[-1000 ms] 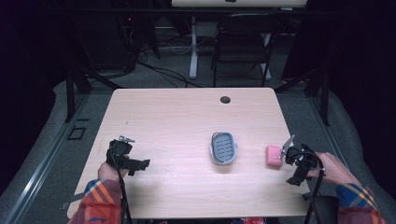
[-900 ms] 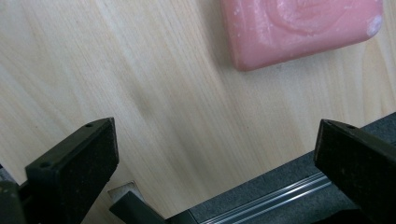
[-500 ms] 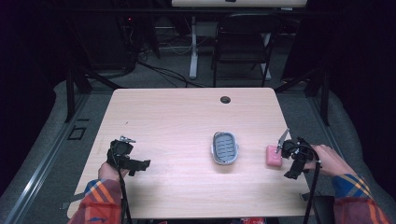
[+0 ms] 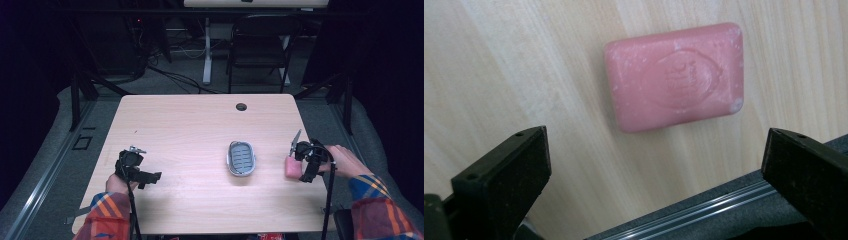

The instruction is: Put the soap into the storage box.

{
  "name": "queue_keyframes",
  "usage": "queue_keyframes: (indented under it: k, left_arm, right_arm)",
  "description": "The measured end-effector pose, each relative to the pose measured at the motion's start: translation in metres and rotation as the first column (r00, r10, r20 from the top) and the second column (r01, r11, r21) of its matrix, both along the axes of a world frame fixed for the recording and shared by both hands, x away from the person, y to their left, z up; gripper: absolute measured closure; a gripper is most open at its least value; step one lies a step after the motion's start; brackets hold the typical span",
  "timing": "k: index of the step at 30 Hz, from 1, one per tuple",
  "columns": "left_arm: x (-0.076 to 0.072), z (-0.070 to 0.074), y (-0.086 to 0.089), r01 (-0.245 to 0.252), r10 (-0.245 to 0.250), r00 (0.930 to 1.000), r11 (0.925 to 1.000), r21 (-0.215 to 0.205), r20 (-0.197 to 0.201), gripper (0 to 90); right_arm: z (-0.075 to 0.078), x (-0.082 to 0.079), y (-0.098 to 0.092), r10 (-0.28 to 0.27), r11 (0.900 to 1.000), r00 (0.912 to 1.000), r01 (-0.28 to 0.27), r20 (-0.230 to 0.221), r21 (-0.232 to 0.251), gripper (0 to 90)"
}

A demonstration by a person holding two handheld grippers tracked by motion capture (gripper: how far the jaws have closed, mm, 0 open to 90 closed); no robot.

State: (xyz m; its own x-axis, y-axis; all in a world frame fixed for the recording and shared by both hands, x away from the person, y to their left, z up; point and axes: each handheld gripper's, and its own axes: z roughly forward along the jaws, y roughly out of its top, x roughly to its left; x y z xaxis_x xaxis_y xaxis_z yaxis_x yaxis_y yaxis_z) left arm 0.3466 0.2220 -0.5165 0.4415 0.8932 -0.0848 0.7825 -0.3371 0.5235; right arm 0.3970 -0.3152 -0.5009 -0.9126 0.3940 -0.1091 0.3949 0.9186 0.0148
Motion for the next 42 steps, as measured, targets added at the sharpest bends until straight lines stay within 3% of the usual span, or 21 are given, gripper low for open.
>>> queue_keyframes:
  k: [4, 11, 15, 25, 42]
  left_arm:
    - [0.0, 0.0, 0.0, 0.0, 0.0, 1.0, 1.0, 0.0, -0.004, 0.1]
    - [0.0, -0.001, 0.0, 0.006, -0.006, 1.0, 1.0, -0.001, -0.004, 0.1]
    - [0.0, -0.001, -0.001, 0.011, -0.011, 0.9999, 0.9999, 0.001, -0.002, 0.1]
    - [0.0, -0.002, -0.001, 0.017, -0.017, 0.9998, 0.9999, 0.002, -0.009, 0.1]
    - [0.0, -0.002, -0.002, 0.023, -0.023, 0.9997, 0.9997, -0.007, -0.007, 0.1]
  right_arm:
    - [-0.006, 0.008, 0.005, 0.004, 1.0, 0.9994, -0.004, -0.033, -0.016, 0.0]
    - [-0.01, 0.019, 0.009, 0.033, 0.998, 0.998, -0.036, -0.054, -0.049, 0.0]
    - [-0.015, 0.021, 0.011, 0.032, 0.999, 0.9983, -0.034, -0.049, -0.033, 0.0]
    - [-0.025, 0.029, 0.017, 0.064, 0.996, 0.9945, -0.068, -0.084, -0.051, 0.0]
    - [-0.034, 0.036, 0.022, 0.104, 0.992, 0.9893, -0.111, -0.102, -0.064, 2.5]
